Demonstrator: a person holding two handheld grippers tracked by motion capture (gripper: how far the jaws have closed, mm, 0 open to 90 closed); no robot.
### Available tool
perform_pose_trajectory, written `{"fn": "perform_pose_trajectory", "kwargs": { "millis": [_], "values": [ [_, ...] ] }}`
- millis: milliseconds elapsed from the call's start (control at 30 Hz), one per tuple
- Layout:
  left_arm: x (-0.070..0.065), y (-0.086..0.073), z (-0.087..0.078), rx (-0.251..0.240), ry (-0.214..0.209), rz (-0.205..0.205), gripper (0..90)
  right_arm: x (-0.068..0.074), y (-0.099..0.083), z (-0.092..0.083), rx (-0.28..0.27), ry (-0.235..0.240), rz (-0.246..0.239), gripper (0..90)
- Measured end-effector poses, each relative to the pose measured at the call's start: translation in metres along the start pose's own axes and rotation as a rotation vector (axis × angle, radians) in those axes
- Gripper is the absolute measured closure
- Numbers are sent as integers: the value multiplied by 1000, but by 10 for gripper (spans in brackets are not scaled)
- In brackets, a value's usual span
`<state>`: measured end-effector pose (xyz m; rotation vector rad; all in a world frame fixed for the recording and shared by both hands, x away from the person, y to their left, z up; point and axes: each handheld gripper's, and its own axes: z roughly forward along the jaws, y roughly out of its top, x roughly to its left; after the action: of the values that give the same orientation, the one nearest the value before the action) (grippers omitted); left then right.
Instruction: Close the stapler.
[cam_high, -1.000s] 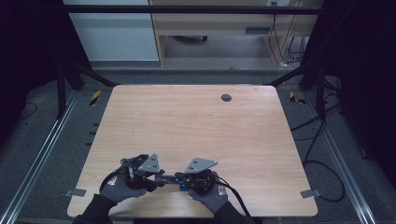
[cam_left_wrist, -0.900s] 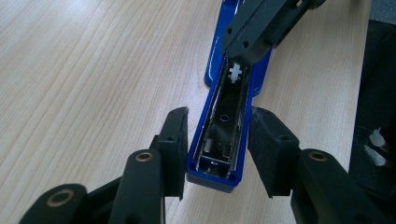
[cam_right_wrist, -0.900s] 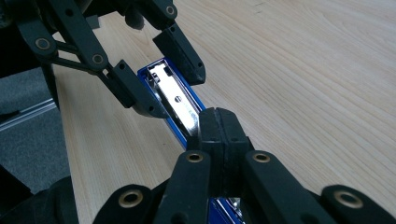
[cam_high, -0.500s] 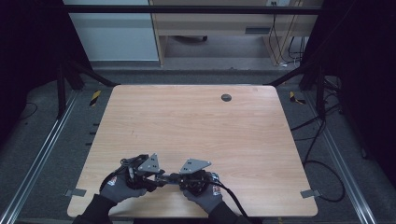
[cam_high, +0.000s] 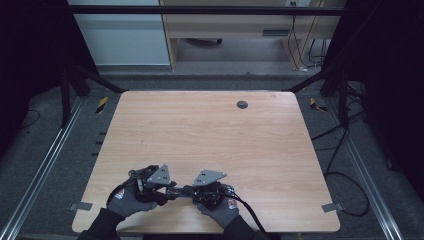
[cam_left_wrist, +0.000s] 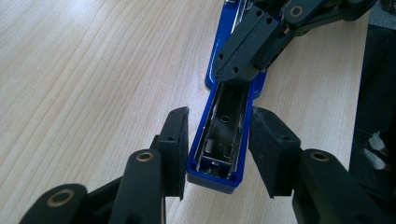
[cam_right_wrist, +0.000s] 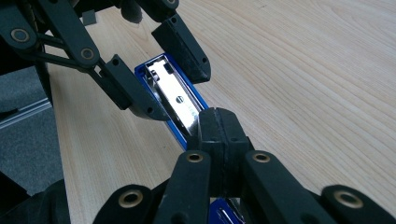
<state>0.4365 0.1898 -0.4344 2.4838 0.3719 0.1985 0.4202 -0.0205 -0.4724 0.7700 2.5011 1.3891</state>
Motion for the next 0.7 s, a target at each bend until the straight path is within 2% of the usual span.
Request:
{"fn": "perform_pose_trajectory", "kwargs": {
  "millis": [233,400,533,567,700],
  "values": [
    [0,1,-6,-39,3,-8,590,0,0,-1,-2,-1,0,900],
    [1,1,-14,-94,9,-26,594,0,0,-1,-3,0,-2,900],
    [4,-1,-17,-137,46,-73,598,0,0,-1,-3,0,0,900],
    [6,-2,-18,-139,62,-77,598,0,0,-1,-2,0,-1,900],
    [11,-6,-21,-182,129,-146,604,0,0,-1,-2,-1,0,900]
  ]
}}
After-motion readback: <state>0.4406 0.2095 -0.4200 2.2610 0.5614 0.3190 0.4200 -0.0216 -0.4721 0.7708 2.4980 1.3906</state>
